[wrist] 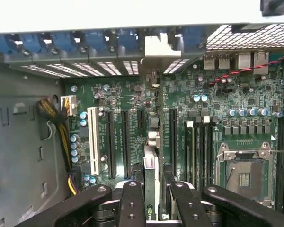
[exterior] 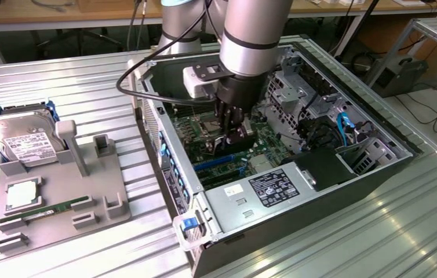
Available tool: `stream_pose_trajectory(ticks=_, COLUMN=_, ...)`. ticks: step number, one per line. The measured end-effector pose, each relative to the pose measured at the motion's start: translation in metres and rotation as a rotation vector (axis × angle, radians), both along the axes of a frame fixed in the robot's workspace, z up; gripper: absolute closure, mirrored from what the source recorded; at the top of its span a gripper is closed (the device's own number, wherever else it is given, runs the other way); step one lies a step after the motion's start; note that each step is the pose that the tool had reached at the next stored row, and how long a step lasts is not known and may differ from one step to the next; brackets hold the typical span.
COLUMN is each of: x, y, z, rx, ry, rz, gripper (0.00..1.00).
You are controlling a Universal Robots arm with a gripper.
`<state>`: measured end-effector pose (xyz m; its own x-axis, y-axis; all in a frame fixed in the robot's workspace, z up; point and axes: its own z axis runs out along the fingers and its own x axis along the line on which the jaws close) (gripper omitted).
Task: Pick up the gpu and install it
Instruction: 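Insert the gpu into the slot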
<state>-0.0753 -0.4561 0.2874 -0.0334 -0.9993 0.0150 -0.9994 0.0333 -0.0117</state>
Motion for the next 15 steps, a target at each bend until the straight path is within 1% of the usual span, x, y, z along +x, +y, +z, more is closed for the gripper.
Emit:
stream_pose_trajectory(ticks=1, x=-0.001, y=0.0012, z=-0.0005, rx=-0.0021, ry=0.0, rz=0.0, gripper=0.74)
stream_pose_trajectory(ticks=3, x=-0.003, y=0.0023, z=-0.0025, rx=-0.0093, ry=0.0, rz=0.0, gripper=0.74)
stream_pose_trajectory(ticks=5, x=-0.005, y=0.0029, z=-0.0039, rx=-0.0103, ry=0.0, rz=0.0, gripper=0.74)
stream_pose_trajectory(ticks=15, x=-0.006, y=0.0054, z=-0.0138, rx=-0.0102, ry=0.0, rz=0.001, gripper=0.74)
